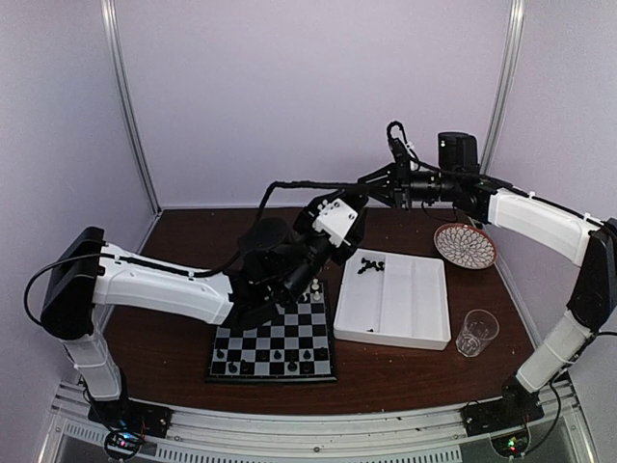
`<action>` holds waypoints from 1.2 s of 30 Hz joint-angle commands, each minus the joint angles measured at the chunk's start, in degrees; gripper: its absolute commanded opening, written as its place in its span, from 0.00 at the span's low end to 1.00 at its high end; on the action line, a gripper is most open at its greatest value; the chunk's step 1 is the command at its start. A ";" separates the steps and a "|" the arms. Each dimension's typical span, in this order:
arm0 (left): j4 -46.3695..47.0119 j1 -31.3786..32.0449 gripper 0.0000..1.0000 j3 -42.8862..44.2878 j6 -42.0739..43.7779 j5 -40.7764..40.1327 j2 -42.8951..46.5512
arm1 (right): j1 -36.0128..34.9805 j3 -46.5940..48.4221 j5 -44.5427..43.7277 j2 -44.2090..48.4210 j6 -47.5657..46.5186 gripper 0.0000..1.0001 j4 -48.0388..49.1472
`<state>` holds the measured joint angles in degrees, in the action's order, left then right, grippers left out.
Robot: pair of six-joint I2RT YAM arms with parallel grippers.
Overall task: Set up the chess pieces on the board
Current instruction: Pass from the right arm to the left
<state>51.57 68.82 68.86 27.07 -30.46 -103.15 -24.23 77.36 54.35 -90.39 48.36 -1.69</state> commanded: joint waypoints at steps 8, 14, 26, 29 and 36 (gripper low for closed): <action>-2.32 -3.76 0.50 8.36 -10.32 1.07 -4.60 | 1.78 -2.31 2.34 2.41 11.60 0.06 12.70; -5.95 -5.24 0.47 11.32 -13.30 3.39 -6.25 | 1.99 -3.09 2.44 2.71 14.24 0.06 15.64; -9.05 -5.33 0.45 14.55 -15.40 4.93 -8.41 | 2.52 -4.01 1.75 2.82 16.79 0.05 17.97; -10.33 -5.42 0.43 16.20 -15.55 5.03 -9.27 | 2.52 -4.06 1.81 3.14 16.99 0.05 18.16; -11.75 -5.45 0.39 18.93 -15.64 4.60 -10.70 | 2.61 -4.41 1.68 3.55 17.03 0.05 18.20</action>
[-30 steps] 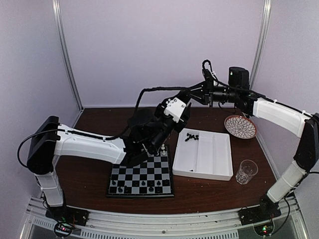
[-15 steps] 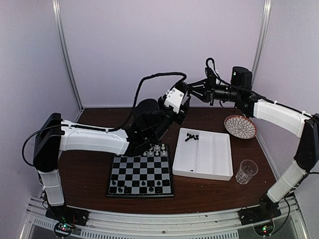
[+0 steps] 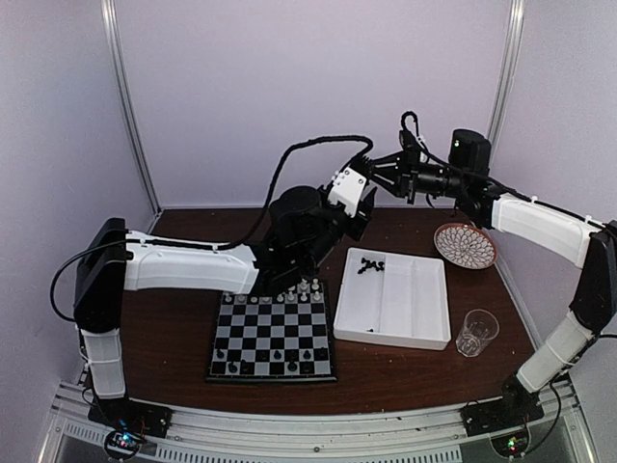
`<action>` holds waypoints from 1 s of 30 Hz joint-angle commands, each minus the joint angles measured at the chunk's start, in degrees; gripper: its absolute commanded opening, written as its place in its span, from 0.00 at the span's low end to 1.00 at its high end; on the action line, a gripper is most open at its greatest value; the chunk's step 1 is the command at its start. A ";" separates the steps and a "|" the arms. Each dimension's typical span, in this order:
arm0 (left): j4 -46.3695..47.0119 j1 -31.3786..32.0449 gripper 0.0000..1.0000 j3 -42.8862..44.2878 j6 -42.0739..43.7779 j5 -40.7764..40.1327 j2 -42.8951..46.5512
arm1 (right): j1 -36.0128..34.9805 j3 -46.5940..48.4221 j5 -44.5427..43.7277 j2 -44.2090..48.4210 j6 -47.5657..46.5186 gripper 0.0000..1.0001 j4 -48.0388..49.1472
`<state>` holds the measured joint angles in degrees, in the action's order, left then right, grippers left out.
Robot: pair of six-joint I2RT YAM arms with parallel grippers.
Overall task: Set up the chess pieces on the board
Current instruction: Pass from the right arm to the left
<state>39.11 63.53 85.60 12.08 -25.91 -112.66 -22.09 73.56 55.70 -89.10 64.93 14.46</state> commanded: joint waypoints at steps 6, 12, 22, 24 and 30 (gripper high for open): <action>-0.43 -0.34 0.35 3.33 -1.17 -0.19 -1.75 | 0.64 -0.91 0.33 2.44 0.91 0.05 2.55; 0.05 -0.37 0.33 3.28 -1.33 0.05 -1.95 | 0.72 -1.12 0.36 2.53 0.93 0.05 2.70; 1.88 -0.45 0.31 3.65 -0.66 -1.06 -2.12 | 0.72 -1.40 0.26 2.44 0.45 0.05 2.34; 1.57 -0.43 0.30 4.17 -0.50 -1.02 -2.37 | 0.73 -1.44 0.25 2.35 0.38 0.05 2.25; 1.31 -0.45 0.28 4.87 -0.47 -0.89 -2.68 | 0.69 -1.62 0.06 2.36 0.50 0.05 2.28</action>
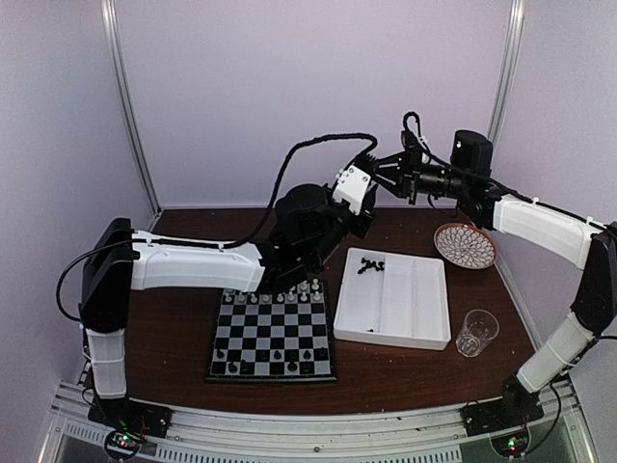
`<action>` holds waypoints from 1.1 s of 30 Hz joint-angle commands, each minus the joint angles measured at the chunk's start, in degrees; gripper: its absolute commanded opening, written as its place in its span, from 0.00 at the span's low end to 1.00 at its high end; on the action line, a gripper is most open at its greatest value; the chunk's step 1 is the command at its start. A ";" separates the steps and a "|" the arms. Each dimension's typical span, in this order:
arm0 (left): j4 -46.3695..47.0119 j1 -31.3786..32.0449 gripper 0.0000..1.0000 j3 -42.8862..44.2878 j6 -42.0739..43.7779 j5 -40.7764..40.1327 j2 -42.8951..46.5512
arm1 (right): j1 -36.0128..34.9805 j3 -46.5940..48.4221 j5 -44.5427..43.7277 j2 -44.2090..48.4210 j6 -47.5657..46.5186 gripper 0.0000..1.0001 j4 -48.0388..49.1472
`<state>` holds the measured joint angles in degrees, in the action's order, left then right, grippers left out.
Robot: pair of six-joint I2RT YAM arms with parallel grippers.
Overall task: Set up the chess pieces on the board
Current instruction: Pass from the right arm to the left
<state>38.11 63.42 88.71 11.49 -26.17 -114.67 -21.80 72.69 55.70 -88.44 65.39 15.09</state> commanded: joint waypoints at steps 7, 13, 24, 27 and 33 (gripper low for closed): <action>1.62 -0.31 0.23 2.63 0.12 -0.67 -1.08 | 0.53 -0.83 0.11 1.70 0.18 0.05 1.83; 2.01 -0.33 0.18 2.27 0.01 -1.56 -0.73 | 0.53 -1.06 0.00 1.53 0.44 0.05 1.99; 0.48 -0.44 0.07 0.86 1.52 -3.00 1.56 | 1.85 -1.59 0.88 2.19 -0.39 0.22 1.87; -5.91 -0.68 0.04 -0.18 1.44 -2.01 5.00 | 4.58 -1.64 2.46 3.01 -1.60 0.41 1.99; -25.57 -2.13 0.02 -2.18 -1.33 1.83 14.65 | 12.14 -2.02 6.66 4.23 -11.39 0.52 -5.35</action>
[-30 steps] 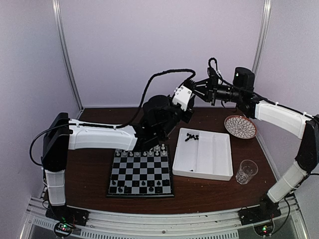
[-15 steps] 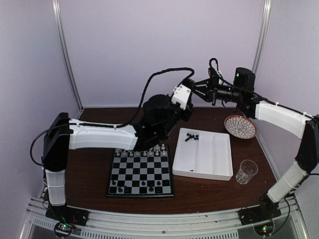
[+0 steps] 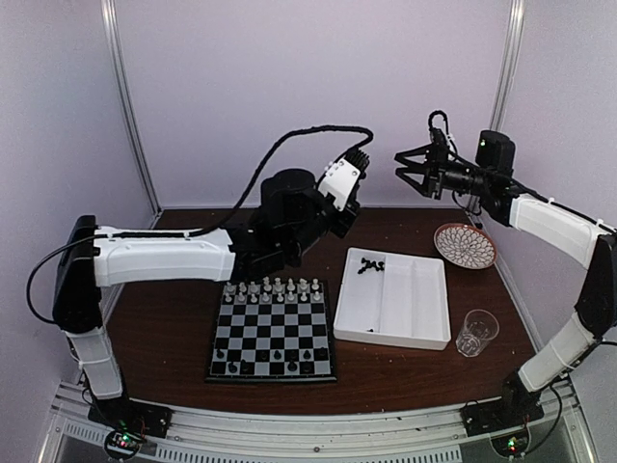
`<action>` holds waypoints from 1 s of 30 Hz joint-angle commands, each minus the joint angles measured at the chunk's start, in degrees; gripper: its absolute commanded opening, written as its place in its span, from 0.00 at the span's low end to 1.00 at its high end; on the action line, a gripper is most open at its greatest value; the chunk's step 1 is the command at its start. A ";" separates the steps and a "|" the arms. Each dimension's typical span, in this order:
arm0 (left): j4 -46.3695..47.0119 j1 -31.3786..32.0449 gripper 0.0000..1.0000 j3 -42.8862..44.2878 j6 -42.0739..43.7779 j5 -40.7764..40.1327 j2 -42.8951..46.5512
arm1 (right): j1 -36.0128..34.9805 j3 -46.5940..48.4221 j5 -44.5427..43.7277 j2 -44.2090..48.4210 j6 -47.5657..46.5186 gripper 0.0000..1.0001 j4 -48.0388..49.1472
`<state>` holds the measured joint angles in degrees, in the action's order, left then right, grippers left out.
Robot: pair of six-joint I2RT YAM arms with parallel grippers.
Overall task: Set up the chess pieces on the board
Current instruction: Pass from the right arm to the left, then place the queen at d8.
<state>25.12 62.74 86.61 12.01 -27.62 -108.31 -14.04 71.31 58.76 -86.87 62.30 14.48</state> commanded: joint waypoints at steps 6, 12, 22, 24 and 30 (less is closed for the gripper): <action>-51.44 -4.11 0.01 7.08 -10.09 10.60 14.39 | 8.48 -3.05 3.41 5.10 -26.14 0.52 -15.83; -79.91 -6.10 0.00 13.45 -17.20 18.87 16.05 | 8.51 -4.68 1.19 8.12 -34.64 0.52 -19.86; -107.09 -6.33 0.00 17.15 -19.92 32.68 8.37 | 8.41 -5.19 1.71 7.40 -34.52 0.51 -18.98; -108.25 -6.31 0.00 15.87 -20.00 34.90 7.63 | 8.43 -5.38 1.80 7.65 -34.60 0.50 -18.99; -112.10 -6.35 0.00 13.91 -19.92 41.85 3.20 | 8.49 -6.26 1.84 8.59 -34.71 0.50 -18.95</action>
<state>-81.28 56.51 101.69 -7.18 7.35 -102.63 -5.48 65.98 60.51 -80.05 28.56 -5.17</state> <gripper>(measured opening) 0.112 0.500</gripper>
